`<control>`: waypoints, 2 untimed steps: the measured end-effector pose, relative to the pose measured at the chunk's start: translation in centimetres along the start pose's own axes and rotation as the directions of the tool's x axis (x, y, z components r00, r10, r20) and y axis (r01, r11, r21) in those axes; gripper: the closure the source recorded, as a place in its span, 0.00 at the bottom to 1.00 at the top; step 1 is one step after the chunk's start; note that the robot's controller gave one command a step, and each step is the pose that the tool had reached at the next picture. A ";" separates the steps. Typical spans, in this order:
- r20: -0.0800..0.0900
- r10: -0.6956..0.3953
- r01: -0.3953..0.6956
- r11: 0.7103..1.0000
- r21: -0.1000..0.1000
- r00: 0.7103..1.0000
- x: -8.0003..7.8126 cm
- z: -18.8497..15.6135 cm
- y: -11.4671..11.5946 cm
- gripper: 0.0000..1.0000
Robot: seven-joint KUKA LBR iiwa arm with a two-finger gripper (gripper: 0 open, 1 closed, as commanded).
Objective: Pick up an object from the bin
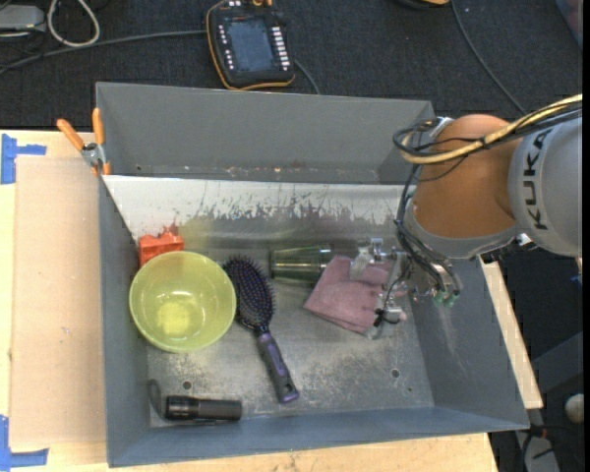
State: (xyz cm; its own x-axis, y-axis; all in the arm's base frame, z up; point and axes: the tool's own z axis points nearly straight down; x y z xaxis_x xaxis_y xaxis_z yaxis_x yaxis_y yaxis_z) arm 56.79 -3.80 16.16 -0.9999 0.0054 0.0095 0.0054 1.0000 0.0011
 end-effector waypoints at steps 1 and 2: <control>0.008 -0.002 0.002 1.000 0.001 1.000 -0.2 -0.4 0.0 0.00; 0.003 0.391 -0.391 0.920 -0.003 0.920 -0.1 9.3 0.1 0.00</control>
Offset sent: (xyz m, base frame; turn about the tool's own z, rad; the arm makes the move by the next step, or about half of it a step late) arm 0.0009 0.0009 -0.0916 0.4042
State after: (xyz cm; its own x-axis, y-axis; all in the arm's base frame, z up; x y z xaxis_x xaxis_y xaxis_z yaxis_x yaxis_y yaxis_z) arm 56.85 -3.65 6.84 -0.9183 0.3959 0.0062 0.3959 0.9183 0.0001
